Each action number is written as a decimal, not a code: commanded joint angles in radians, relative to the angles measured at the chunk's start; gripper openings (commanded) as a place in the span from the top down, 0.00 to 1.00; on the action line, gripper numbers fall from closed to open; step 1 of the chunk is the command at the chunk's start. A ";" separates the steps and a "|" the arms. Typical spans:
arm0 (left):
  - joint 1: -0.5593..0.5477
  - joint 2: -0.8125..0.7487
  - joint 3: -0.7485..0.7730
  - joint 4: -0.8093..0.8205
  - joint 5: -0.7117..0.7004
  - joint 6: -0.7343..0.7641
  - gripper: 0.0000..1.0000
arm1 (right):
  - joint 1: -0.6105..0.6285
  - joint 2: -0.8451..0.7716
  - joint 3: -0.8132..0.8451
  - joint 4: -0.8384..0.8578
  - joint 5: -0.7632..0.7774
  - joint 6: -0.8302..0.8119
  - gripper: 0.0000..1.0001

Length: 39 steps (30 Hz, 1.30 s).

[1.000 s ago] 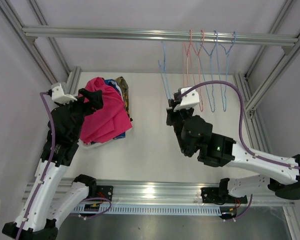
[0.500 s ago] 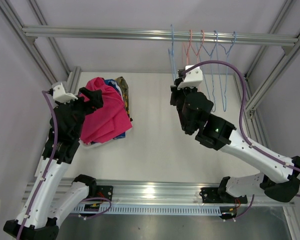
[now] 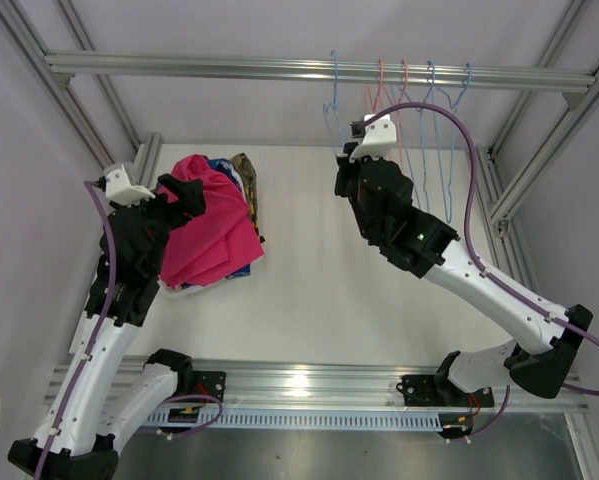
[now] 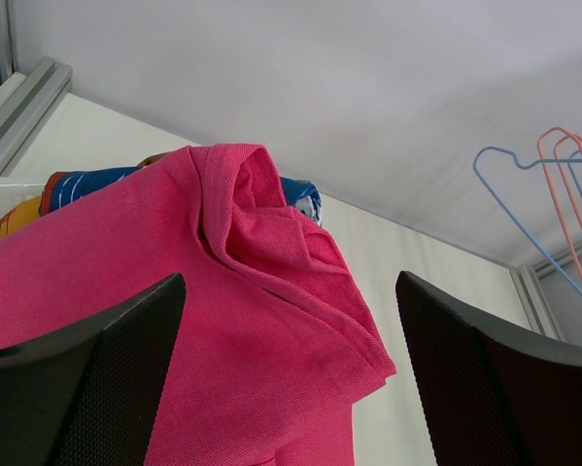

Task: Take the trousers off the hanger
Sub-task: Place the hanger at the clothesline.

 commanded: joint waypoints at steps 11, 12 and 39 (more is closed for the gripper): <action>0.013 0.000 -0.001 0.017 0.015 -0.015 0.07 | -0.024 -0.068 -0.167 0.054 -0.072 0.131 0.92; 0.013 0.000 -0.001 0.017 0.013 -0.015 0.07 | -0.024 -0.073 -0.195 0.056 -0.074 0.137 0.83; 0.013 0.019 0.000 0.015 0.052 -0.011 0.07 | 0.483 -0.396 -0.301 -0.200 0.309 0.110 0.37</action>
